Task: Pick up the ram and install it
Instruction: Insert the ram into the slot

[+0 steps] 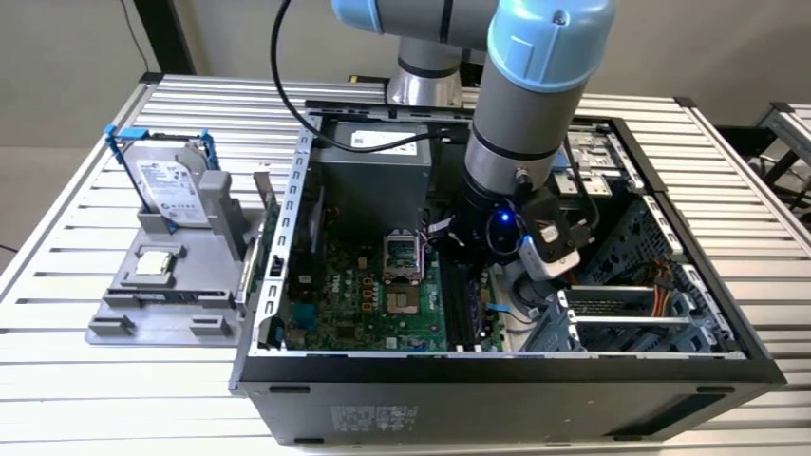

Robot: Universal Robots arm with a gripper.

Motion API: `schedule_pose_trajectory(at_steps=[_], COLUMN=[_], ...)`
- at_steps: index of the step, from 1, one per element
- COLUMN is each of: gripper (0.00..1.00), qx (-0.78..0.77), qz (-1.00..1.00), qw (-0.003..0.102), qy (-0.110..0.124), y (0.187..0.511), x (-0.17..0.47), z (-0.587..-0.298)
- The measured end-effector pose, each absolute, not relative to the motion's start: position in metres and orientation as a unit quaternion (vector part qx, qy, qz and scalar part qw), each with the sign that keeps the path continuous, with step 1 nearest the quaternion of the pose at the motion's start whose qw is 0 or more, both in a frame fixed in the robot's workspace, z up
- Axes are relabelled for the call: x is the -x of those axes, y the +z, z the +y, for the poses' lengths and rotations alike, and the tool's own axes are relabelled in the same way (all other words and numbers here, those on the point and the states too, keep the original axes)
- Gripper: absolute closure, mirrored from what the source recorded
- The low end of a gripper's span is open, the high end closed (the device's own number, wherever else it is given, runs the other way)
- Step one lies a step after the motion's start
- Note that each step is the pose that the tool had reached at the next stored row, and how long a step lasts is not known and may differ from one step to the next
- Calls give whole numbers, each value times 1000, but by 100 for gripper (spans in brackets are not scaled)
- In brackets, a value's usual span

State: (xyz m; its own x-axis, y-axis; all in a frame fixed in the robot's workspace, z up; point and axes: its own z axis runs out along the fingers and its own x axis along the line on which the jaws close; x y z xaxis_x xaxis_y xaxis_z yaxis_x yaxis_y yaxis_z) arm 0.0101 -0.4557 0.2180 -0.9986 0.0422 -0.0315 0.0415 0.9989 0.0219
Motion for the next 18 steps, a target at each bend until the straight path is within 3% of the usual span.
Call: schedule_pose_trajectory(at_steps=[18], gripper=[100], qx=[-9], qz=[1000], qw=[15], qy=[11], y=[214], x=[-10], z=[-456])
